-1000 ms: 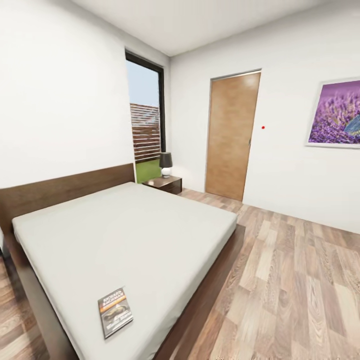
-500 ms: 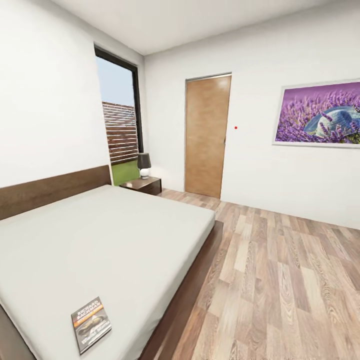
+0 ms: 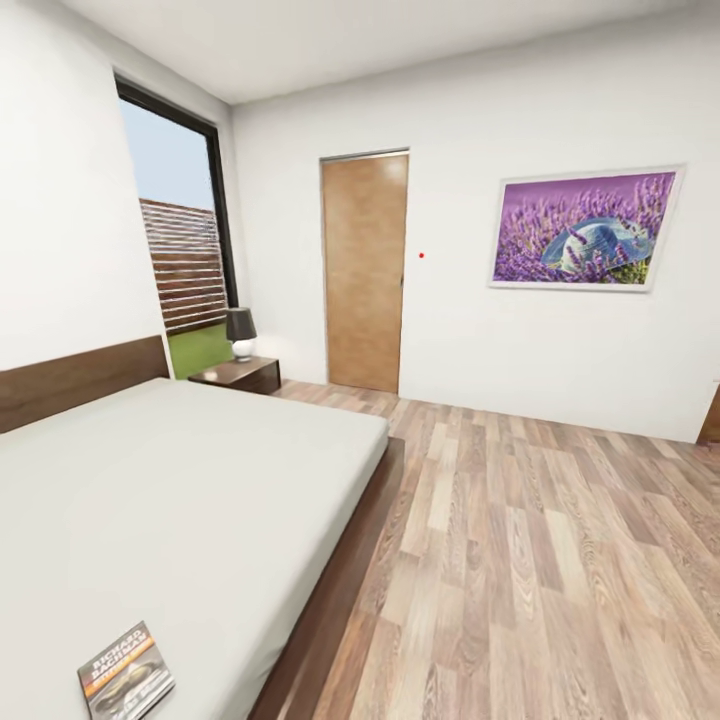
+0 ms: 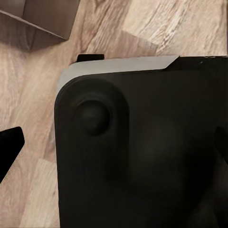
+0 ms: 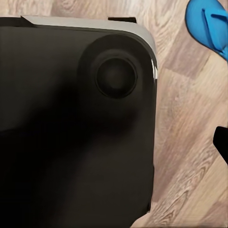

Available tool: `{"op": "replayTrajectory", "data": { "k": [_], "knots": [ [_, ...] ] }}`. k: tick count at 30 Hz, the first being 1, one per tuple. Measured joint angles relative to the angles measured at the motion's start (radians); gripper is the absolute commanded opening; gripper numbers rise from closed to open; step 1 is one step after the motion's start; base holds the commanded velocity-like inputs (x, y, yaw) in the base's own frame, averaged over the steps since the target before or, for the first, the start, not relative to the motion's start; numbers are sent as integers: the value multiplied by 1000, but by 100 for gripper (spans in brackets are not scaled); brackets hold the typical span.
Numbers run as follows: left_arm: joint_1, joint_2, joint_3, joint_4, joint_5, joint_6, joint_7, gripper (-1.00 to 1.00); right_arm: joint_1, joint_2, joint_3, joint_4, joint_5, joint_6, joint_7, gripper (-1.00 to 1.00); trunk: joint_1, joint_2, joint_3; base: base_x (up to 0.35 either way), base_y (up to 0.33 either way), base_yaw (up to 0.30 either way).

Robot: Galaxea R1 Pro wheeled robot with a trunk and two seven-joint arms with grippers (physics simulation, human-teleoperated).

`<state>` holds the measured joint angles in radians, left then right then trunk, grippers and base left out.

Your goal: In the bedroom, move the book from the bed onto either nightstand, and place the two sandals side by side next to the bed.

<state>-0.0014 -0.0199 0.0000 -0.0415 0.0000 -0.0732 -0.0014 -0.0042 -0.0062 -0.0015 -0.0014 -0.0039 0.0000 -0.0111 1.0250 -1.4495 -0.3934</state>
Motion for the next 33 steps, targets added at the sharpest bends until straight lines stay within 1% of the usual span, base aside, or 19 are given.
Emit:
{"op": "replayTrajectory", "data": {
  "k": [18, 33],
  "knots": [
    [0, 0, -1, 0, 0, 0, 0, 100, 0, 0, 0, 0, 0, 0, 0, 100, 0, 0, 0, 0, 0, -293],
    [0, 0, -1, 0, 0, -1, 0, 100, 0, 0, 0, 0, 0, 0, 0, 100, 0, 0, -17, 0, 0, -171]
  ]
}}
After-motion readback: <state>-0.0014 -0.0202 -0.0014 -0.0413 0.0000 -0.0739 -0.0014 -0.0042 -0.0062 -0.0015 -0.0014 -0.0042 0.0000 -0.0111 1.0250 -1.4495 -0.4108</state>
